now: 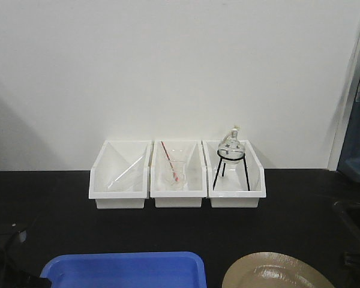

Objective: Place disk in tray to left cabinet

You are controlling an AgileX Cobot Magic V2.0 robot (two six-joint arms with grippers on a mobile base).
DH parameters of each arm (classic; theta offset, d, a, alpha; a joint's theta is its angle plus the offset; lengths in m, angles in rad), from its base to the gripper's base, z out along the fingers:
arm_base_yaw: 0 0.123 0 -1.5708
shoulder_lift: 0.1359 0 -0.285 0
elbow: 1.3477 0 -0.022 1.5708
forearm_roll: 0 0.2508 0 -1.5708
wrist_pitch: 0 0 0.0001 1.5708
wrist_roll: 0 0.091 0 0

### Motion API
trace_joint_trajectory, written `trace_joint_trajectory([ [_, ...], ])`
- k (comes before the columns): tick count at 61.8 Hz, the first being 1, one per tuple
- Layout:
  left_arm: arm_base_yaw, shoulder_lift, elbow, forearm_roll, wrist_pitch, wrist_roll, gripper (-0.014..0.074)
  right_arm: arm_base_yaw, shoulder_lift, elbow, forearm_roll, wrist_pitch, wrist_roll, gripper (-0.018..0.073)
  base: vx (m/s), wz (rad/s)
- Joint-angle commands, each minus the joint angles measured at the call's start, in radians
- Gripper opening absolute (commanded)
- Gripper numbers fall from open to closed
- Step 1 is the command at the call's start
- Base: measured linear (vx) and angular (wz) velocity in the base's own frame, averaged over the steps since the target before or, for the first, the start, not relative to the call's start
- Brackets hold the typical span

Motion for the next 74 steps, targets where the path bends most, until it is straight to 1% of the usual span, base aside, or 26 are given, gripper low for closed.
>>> trace_joint_trajectory([
  [1,-0.004,-0.048,-0.029,-0.020,-0.030,0.001,0.0444,-0.007,0.080,-0.151,0.037,0.094,-0.091,0.0561,0.00,0.00],
  [9,-0.004,-0.048,-0.029,-0.019,-0.027,0.001,0.0444,-0.007,0.178,-0.243,0.079,0.108,-0.119,0.0561,0.00,0.00],
  [14,-0.004,-0.048,-0.029,-0.017,-0.026,0.001,0.0444,-0.007,0.215,-0.261,0.144,0.103,-0.181,0.0561,0.00,0.00],
  [18,-0.004,-0.048,-0.029,-0.017,-0.024,0.001,0.0444,-0.007,0.237,-0.257,0.186,0.099,-0.253,0.0561,0.00,0.00],
  [22,-0.004,-0.048,-0.029,-0.016,-0.019,0.001,0.0444,-0.007,0.253,-0.257,0.197,0.093,-0.280,0.0561,0.00,0.00],
  [27,-0.004,-0.048,-0.029,-0.016,-0.018,0.001,0.0444,-0.009,0.259,-0.257,0.199,0.067,-0.282,0.0561,0.00,0.00],
  [32,-0.004,-0.048,-0.029,-0.016,-0.018,0.001,0.0444,-0.032,0.259,-0.257,0.209,0.061,-0.301,0.0561,0.00,0.00],
  [38,-0.004,-0.048,-0.029,-0.016,-0.019,0.001,0.0444,-0.082,0.275,-0.257,0.222,0.098,-0.347,0.0561,0.00,0.00],
  [41,-0.004,-0.048,-0.029,-0.016,-0.020,0.001,0.0444,-0.118,0.288,-0.257,0.278,0.118,-0.356,0.0561,0.00,0.00],
  [43,-0.004,-0.048,-0.029,-0.016,-0.021,0.001,0.0444,-0.147,0.296,-0.257,0.350,0.122,-0.375,0.0561,0.00,0.00],
  [45,-0.004,-0.048,-0.029,-0.016,-0.022,0.001,0.0444,-0.173,0.300,-0.257,0.420,0.130,-0.431,0.0561,0.00,0.00],
  [46,-0.004,-0.048,-0.029,-0.016,-0.022,0.001,0.0444,-0.182,0.301,-0.257,0.455,0.134,-0.475,0.0561,0.00,0.00],
  [48,-0.004,-0.048,-0.029,-0.016,-0.022,0.001,0.0444,-0.198,0.302,-0.257,0.545,0.149,-0.537,0.0561,0.00,0.00],
  [49,-0.004,-0.048,-0.029,-0.016,-0.022,0.001,0.0444,-0.205,0.302,-0.257,0.578,0.158,-0.552,0.0561,0.00,0.00],
  [51,-0.004,-0.048,-0.029,-0.016,-0.022,0.001,0.0444,-0.216,0.304,-0.257,0.635,0.179,-0.623,0.0561,0.00,0.00],
  [54,-0.004,-0.048,-0.029,-0.016,-0.024,0.001,0.0444,-0.226,0.305,-0.257,0.694,0.190,-0.690,0.0561,0.00,0.00],
  [56,-0.004,-0.048,-0.029,-0.017,-0.026,0.001,0.0444,-0.227,0.311,-0.257,0.701,0.191,-0.714,0.0561,0.00,0.00],
  [63,-0.004,-0.048,-0.029,-0.016,-0.021,0.001,0.0444,-0.225,0.347,-0.257,0.695,0.208,-0.726,0.0561,0.00,0.00],
  [65,-0.004,-0.048,-0.029,-0.016,-0.020,0.001,0.0444,-0.225,0.359,-0.257,0.700,0.224,-0.741,0.0561,0.00,0.00],
  [66,-0.004,-0.048,-0.029,-0.016,-0.020,0.001,0.0444,-0.225,0.397,-0.257,0.708,0.263,-0.776,0.0561,0.00,0.00],
  [74,-0.004,-0.048,-0.029,-0.016,-0.021,0.001,0.0444,-0.225,0.429,-0.257,0.707,0.288,-0.777,0.0561,0.00,0.00],
])
